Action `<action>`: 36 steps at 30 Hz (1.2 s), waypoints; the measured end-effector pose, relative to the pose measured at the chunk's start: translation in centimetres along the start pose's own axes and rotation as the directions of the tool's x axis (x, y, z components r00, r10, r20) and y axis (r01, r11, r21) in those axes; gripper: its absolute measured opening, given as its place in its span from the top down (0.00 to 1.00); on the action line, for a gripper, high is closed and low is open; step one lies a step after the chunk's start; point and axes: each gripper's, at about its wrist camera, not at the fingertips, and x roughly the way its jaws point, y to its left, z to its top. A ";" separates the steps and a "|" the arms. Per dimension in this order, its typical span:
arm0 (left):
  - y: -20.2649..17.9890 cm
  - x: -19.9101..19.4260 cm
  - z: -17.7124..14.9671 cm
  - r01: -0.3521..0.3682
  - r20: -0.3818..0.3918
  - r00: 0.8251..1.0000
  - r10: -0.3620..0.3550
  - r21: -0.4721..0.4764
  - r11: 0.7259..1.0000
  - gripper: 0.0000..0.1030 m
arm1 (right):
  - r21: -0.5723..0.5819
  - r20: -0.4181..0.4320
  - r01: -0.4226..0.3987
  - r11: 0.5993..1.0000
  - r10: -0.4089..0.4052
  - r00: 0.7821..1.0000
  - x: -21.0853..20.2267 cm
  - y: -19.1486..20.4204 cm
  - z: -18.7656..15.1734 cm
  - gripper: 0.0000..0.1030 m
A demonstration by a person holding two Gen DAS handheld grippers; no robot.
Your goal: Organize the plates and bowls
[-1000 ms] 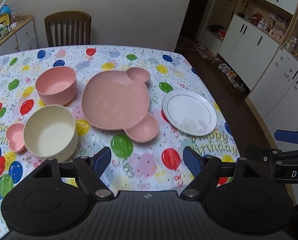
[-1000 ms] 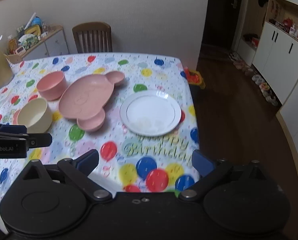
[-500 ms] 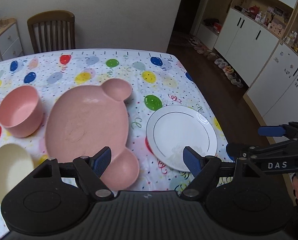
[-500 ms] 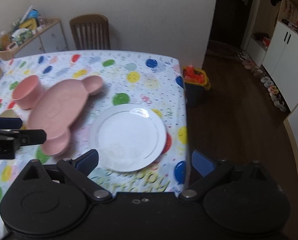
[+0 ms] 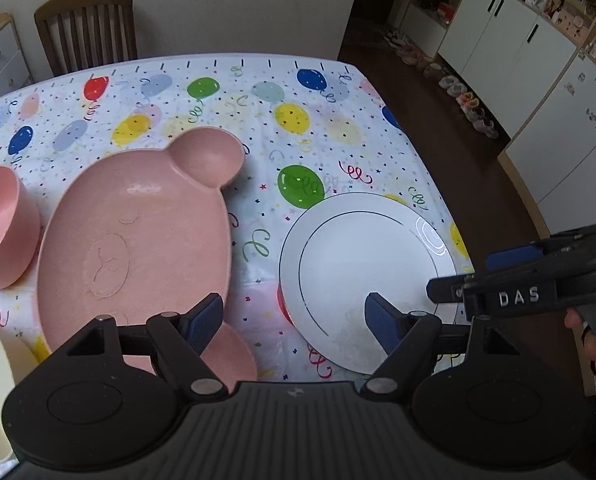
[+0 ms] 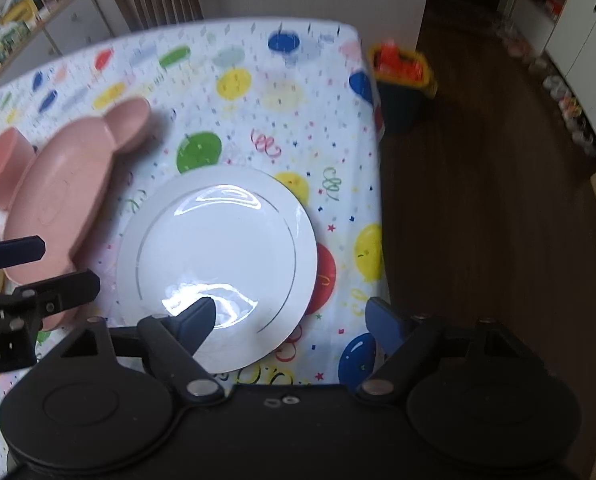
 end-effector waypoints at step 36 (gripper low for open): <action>2.7 5.3 0.7 0.088 -0.124 0.985 -0.117 -0.216 0.972 0.85 | 0.056 -0.052 -0.139 0.989 0.141 0.989 3.1 -3.3 2.2 0.85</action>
